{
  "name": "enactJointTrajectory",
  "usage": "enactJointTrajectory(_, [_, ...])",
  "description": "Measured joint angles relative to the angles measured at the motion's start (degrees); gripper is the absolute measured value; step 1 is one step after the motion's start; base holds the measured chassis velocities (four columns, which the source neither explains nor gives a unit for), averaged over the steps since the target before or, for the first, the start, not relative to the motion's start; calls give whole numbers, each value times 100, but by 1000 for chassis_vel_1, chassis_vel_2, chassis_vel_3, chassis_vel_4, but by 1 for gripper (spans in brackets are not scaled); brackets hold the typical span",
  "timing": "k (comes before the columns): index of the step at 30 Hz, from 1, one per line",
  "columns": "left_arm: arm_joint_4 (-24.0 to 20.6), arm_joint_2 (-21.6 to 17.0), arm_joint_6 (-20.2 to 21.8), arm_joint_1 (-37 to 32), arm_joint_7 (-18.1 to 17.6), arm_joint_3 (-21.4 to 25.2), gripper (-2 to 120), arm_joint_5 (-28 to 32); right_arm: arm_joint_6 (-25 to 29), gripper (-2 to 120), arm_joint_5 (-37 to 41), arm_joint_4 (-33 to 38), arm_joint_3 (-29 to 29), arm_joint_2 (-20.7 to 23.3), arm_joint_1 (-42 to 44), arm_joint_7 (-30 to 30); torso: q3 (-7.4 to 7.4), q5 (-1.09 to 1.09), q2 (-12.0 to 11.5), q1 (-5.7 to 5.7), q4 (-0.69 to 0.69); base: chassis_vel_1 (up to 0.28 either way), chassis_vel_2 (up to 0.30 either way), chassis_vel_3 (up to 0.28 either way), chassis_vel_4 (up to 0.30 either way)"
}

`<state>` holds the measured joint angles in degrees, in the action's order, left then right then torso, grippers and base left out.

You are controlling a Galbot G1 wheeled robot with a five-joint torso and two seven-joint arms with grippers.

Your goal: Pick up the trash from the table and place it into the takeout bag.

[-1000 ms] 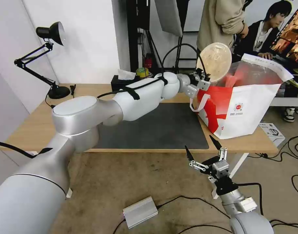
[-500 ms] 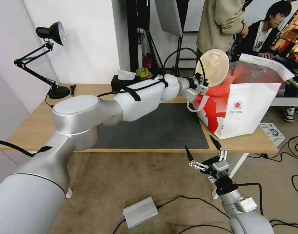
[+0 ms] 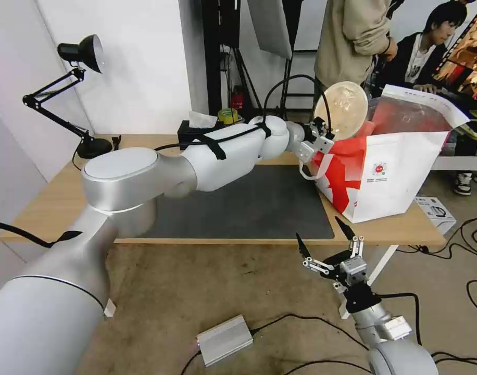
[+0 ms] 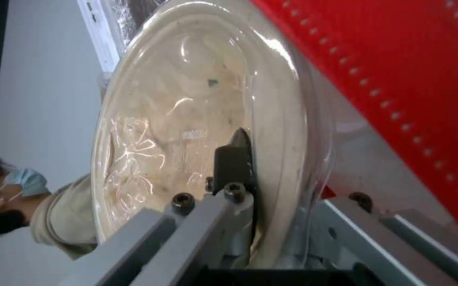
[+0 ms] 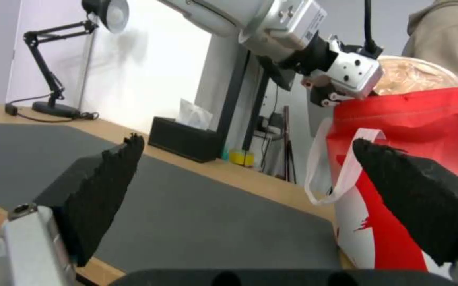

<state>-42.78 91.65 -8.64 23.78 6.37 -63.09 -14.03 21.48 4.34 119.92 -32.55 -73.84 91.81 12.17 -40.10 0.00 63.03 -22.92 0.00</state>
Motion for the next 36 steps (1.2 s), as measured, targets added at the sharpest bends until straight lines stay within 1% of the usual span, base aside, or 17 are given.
enactJointTrajectory(1, [0, 0, 0, 0, 0, 0, 1, 0, 0, 100, 0, 0, 0, 0, 0, 0, 0, 0, 0, 0, 0, 0, 0, 0, 0])
enactJointTrajectory(5, [23, 2, -35, -3, -3, 11, 17, -123, 0, 100, 0, 0, 0, 0, 0, 0, 0, 0, 0, 0, 0, 0, 0, 0, 0])
enactJointTrajectory(6, [23, 2, -35, -3, -3, 11, 17, -123, 0, 100, 0, 0, 0, 0, 0, 0, 0, 0, 0, 0, 0, 0, 0, 0, 0])
enactJointTrajectory(7, [29, 2, -42, -3, -9, 24, 21, -177, 0, 100, 0, 0, 0, 0, 0, 0, 0, 0, 0, 0, 0, 0, 0, 0, 0])
enactJointTrajectory(9, [37, 2, -63, 5, -30, 68, 32, -300, 0, 100, 0, 0, 0, 0, 0, 0, 0, 0, 0, 0, 0, 0, 0, 0, 0])
enactJointTrajectory(11, [39, 2, -72, 8, -38, 81, 35, -337, 0, 100, 0, 0, 0, 0, 0, 0, 0, 0, 0, 0, 0, 0, 0, 0, 0])
enactJointTrajectory(13, [45, 3, -82, 21, -103, 111, 47, -439, 0, 100, 0, 0, 0, 0, 0, 0, 0, 0, 0, 0, 0, 0, 0, 0, 0])
enactJointTrajectory(14, [45, 3, -82, 21, -103, 111, 47, -439, 0, 100, 0, 0, 0, 0, 0, 0, 0, 0, 0, 0, 0, 0, 0, 0, 0])
enactJointTrajectory(16, [50, 3, -85, 23, -143, 115, 56, -468, 0, 100, 0, 0, 0, 0, 0, 0, 0, 0, 0, 0, 0, 0, 0, 0, 0])
enactJointTrajectory(17, [50, 3, -85, 23, -143, 115, 56, -468, 0, 100, 0, 0, 0, 0, 0, 0, 0, 0, 0, 0, 0, 0, 0, 0, 0])
enactJointTrajectory(20, [56, 3, -79, 23, -217, 117, 71, -484, 0, 100, 0, 0, 0, 0, 0, 0, 0, 0, 0, 0, 0, 0, 0, 0, 0])
enactJointTrajectory(21, [56, 3, -79, 23, -217, 117, 71, -484, 0, 100, 0, 0, 0, 0, 0, 0, 0, 0, 0, 0, 0, 0, 0, 0, 0])
enactJointTrajectory(22, [56, 3, -71, 22, -239, 117, 74, -486, 0, 100, 0, 0, 0, 0, 0, 0, 0, 0, 0, 0, 0, 0, 0, 0, 0])
enactJointTrajectory(24, [55, 4, -36, 19, -304, 109, 86, -499, 0, 100, 0, 0, 0, 0, 0, 0, 0, 0, 0, 0, 0, 0, 0, 0, 0])
enactJointTrajectory(25, [55, 4, -36, 19, -304, 109, 86, -499, 0, 100, 0, 0, 0, 0, 0, 0, 0, 0, 0, 0, 0, 0, 0, 0, 0])
enactJointTrajectory(28, [58, 4, -25, -1, -394, 111, 99, -559, 0, 100, 0, 0, 0, 0, 0, 0, 0, 0, 0, 0, 0, 0, 0, 0, 0])
enactJointTrajectory(36, [79, 4, -19, -28, -482, 122, 100, -571, 0, 100, 0, 0, 0, 0, 0, 0, 0, 0, 0, 0, 0, 0, 0, 0, 0])
